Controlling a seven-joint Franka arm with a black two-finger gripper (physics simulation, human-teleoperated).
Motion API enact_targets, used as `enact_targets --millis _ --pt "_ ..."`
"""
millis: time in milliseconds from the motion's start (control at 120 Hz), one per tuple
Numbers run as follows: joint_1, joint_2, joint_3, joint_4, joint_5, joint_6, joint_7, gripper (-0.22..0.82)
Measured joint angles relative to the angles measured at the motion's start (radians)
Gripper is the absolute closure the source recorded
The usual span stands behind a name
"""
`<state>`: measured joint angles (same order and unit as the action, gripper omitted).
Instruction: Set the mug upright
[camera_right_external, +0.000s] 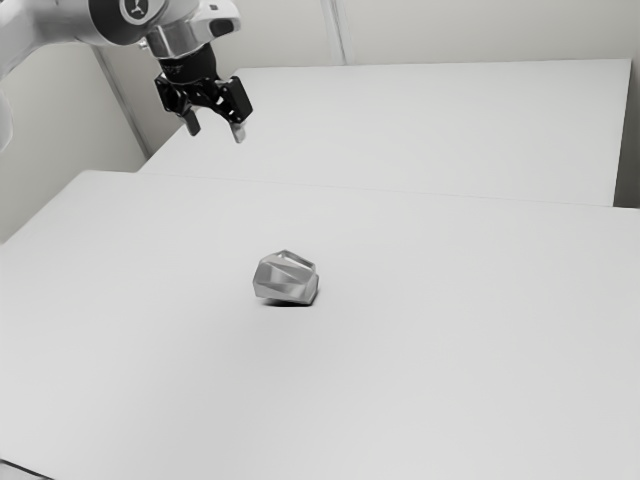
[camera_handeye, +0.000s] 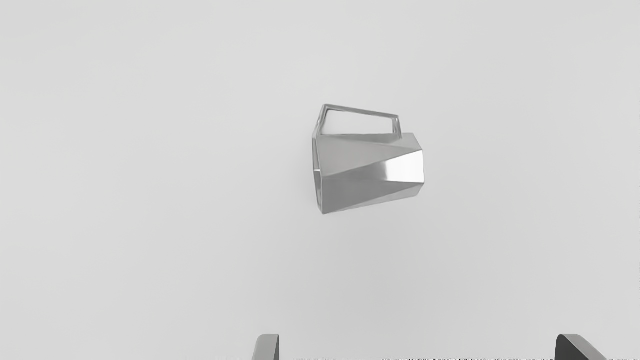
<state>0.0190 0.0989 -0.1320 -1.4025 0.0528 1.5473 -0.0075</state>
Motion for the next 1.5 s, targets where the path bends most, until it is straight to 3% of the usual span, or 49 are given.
enact_targets --millis 367,683,1075,1292,1500 --pt "-0.001 -0.009 0.000 -0.014 -0.021 -0.018 -0.005 0.00" --pt "-0.002 -0.020 0.043 -0.166 -0.148 -0.005 -0.006 0.00" --pt "0.004 -0.030 0.118 -0.414 -0.353 0.216 0.094 0.00" --pt "0.012 0.032 0.169 -0.454 -0.466 0.321 0.234 0.00" --pt "0.056 0.105 0.176 -0.453 -0.551 0.374 0.390 0.00"
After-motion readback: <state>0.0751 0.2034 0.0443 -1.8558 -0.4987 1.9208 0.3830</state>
